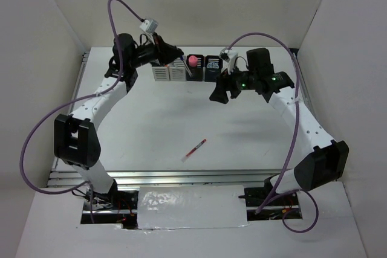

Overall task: Sort the stationery into containers
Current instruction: Place the pen in the storage box.

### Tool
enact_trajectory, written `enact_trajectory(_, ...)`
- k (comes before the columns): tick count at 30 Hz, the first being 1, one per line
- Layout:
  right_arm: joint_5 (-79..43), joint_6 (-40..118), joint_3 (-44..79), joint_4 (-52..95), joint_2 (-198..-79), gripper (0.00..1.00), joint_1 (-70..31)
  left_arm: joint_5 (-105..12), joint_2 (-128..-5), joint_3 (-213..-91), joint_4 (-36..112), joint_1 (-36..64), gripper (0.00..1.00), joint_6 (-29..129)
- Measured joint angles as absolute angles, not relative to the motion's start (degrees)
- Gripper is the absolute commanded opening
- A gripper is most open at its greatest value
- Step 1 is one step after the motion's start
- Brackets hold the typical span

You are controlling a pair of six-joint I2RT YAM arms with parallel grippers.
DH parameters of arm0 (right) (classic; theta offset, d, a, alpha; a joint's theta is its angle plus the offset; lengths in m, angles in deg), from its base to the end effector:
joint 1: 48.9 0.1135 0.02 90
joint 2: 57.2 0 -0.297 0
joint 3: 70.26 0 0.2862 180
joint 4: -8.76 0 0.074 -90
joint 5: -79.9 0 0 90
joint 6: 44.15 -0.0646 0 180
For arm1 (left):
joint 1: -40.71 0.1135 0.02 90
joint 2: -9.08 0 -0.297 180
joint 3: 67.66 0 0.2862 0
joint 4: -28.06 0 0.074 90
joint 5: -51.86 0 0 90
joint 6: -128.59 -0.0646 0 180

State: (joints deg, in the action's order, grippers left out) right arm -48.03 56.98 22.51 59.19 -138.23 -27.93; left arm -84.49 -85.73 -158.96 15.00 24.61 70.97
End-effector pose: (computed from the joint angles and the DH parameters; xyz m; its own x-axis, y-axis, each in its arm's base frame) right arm 0.3139 0.1629 0.3870 -0.4318 -0.3285 -0.8400 -0.8292 0.5110 0.2264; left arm 0.4170 -0.1690 0.4116 -0.3350 -0.2880 -0.8971 0.8260 0.3683 -0.4267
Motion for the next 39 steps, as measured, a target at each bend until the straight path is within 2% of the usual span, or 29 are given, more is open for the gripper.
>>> enact_trajectory(7,-47.7,57.0,19.4,59.0,-137.1,0.74,-34.4,-65.3,-93.5,-168.1,18.1,27.8,0.00,51.5)
enact_trajectory(12,-47.7,57.5,16.7,59.1,-136.8,0.74,-35.6,-58.3,-103.1,-172.8,15.4,27.8,0.00,45.4)
enact_trajectory(20,-47.6,58.7,15.4,59.5,-136.8,0.73,-36.9,-53.6,-115.3,-181.3,14.4,27.9,0.01,43.0)
enact_trajectory(28,-46.5,61.7,15.4,59.6,-138.1,0.70,-36.2,-54.9,-116.4,-182.7,13.4,27.9,0.04,43.4)
enact_trajectory(30,-44.4,63.4,15.4,59.7,-139.6,0.68,-34.6,-55.3,-116.4,-182.2,13.0,27.9,0.08,43.5)
enact_trajectory(33,-40.8,66.0,15.4,60.6,-142.8,0.68,-30.1,-56.1,-116.4,-180.2,13.1,27.8,0.33,43.5)
enact_trajectory(34,-39.6,66.8,15.4,61.0,-143.8,0.68,-28.3,-56.3,-116.4,-179.6,13.3,27.8,0.54,43.5)
enact_trajectory(35,-38.2,67.5,15.4,61.3,-144.7,0.67,-26.5,-56.5,-116.4,-178.5,13.6,27.8,0.65,43.3)
enact_trajectory(37,-36.6,68.6,15.4,61.8,-145.6,0.67,-23.8,-56.8,-116.1,-176.9,14.3,27.8,0.83,43.1)
enact_trajectory(39,-35.7,70.0,15.4,62.4,-145.7,0.66,-21.4,-57.2,-115.5,-175.6,15.2,27.8,0.87,43.2)
